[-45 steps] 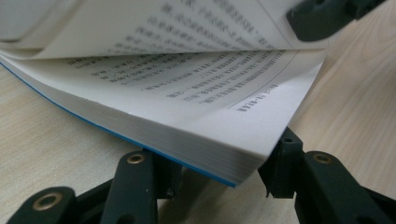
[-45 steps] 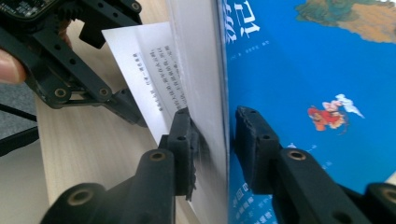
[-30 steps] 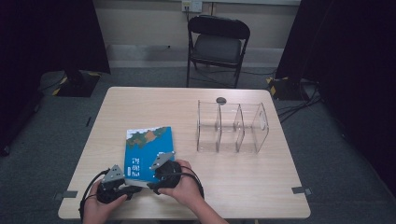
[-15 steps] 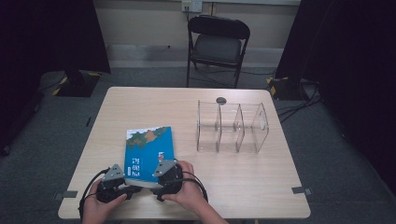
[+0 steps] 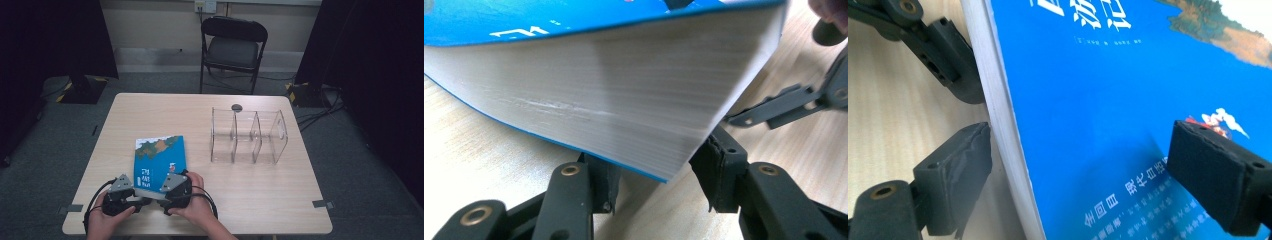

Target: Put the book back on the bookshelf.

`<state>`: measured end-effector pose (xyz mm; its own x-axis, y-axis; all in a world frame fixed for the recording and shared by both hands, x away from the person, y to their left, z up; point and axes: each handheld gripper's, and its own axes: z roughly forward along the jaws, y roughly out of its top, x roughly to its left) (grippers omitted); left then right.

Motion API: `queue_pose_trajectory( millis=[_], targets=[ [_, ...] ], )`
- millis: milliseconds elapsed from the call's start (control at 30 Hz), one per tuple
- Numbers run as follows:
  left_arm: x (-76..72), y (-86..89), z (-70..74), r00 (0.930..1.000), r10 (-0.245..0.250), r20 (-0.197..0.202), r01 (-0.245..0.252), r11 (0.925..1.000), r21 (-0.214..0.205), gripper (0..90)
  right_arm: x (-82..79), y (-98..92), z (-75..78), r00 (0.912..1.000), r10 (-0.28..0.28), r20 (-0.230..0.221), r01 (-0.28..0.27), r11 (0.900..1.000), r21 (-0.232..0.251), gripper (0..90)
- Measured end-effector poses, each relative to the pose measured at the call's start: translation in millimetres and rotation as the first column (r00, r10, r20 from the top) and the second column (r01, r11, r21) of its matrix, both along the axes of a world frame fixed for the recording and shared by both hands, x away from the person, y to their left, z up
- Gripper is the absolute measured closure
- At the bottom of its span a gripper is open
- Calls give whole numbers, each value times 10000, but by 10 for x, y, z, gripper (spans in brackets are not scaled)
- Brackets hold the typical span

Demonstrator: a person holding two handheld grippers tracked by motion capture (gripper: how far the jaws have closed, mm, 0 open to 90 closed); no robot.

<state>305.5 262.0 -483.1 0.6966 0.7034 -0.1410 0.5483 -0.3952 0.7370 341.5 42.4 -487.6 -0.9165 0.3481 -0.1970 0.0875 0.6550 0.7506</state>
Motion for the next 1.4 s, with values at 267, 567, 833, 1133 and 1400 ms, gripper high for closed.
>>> queue_pose_trajectory(
  millis=[267, 567, 833, 1133, 1400],
  targets=[
    [3, -9, 31, 10000, -44, 38, 44, 10000, 66, 561, -19, 39, -21, 9985, 152, 517, -133, 9992, -379, 103],
    [7, -14, 47, 10000, -68, -36, 69, 9999, 106, 561, -19, 43, -59, 9981, 64, 611, -69, 9999, 75, 105],
    [5, -17, 56, 9999, -119, 0, 119, 9999, 40, 561, -9, 90, -63, 9960, 120, 886, -113, 9999, -77, 138],
    [-2, -15, 63, 9999, -113, -7, 113, 9999, 34, 561, -17, 52, -92, 9915, 137, 1292, -149, 9999, 84, 202],
    [-5, -38, 77, 9996, -162, 235, 162, 9999, 7, 525, -79, 47, -7, 9884, 315, 1483, -285, 9993, -223, 402]
  ],
)
